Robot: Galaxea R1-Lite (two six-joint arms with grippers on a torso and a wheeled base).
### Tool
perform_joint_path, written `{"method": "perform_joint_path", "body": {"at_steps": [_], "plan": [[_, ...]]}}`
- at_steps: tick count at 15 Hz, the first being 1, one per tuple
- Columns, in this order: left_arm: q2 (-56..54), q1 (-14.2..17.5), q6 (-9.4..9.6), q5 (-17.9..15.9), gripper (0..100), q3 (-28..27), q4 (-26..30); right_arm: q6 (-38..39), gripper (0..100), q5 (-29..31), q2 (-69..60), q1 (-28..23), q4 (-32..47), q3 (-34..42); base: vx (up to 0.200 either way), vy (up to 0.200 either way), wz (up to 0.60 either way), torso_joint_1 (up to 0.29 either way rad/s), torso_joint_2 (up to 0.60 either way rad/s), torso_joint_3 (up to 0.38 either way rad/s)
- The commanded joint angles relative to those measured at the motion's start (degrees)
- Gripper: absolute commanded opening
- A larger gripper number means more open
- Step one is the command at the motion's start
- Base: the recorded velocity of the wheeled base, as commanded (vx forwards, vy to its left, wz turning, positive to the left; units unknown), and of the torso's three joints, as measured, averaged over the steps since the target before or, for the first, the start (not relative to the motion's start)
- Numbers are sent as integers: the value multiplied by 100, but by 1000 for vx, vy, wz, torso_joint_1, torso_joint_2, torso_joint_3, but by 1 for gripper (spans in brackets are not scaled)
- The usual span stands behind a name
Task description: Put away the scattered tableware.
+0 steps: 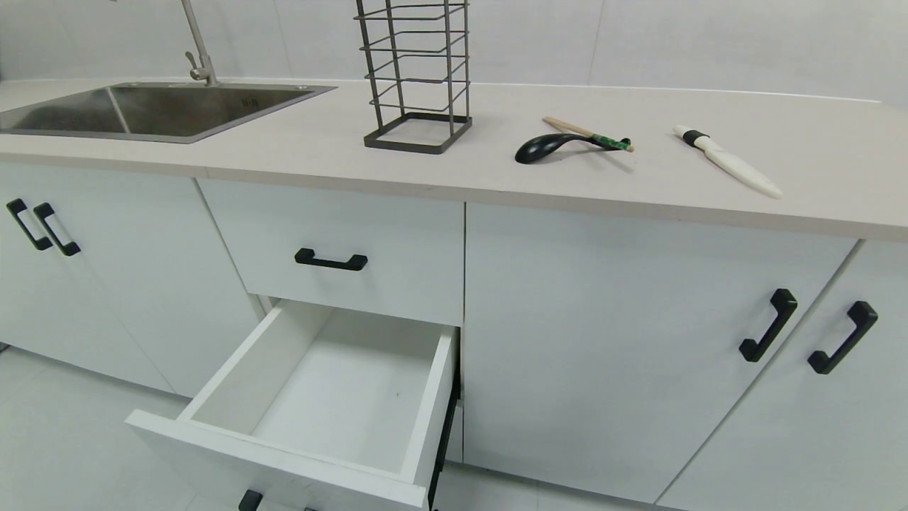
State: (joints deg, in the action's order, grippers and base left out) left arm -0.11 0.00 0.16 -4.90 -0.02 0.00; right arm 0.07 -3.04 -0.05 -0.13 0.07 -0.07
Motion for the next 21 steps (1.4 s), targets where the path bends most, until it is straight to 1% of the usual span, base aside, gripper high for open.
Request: {"method": "perform_joint_path", "body": {"at_steps": [1, 2, 7, 10, 12, 15, 18, 21], "plan": [[11, 9, 2, -2, 100, 2, 0, 1, 0, -4, 5, -4, 1, -1, 0, 0, 600, 2, -2, 7], [11, 0, 28, -2, 100, 2, 0, 1, 0, -4, 5, -4, 1, -1, 0, 0, 600, 2, -2, -2], [11, 0, -25, 15, 100, 2, 0, 1, 0, -4, 5, 5, 1, -1, 0, 0, 0, 0, 0, 0], [11, 0, -25, 24, 100, 2, -9, 1, 0, -4, 5, 5, 1, -1, 200, 0, 0, 4, 2, 5], [11, 0, -69, 33, 100, 2, -9, 1, 0, -4, 5, -4, 1, -1, 0, 0, 0, 0, 0, 0], [11, 0, -60, 33, 100, 2, -9, 1, 0, -4, 5, -4, 1, -1, 0, 0, 0, 0, 0, 0], [11, 0, -51, 24, 100, 2, -9, 1, 0, -4, 5, -4, 1, -1, 0, 0, 0, 167, -108, -53], [11, 0, -51, 24, 100, -6, 0, 1, 0, -4, 5, -4, 1, -1, 0, 0, 0, 246, -160, -175]]}}
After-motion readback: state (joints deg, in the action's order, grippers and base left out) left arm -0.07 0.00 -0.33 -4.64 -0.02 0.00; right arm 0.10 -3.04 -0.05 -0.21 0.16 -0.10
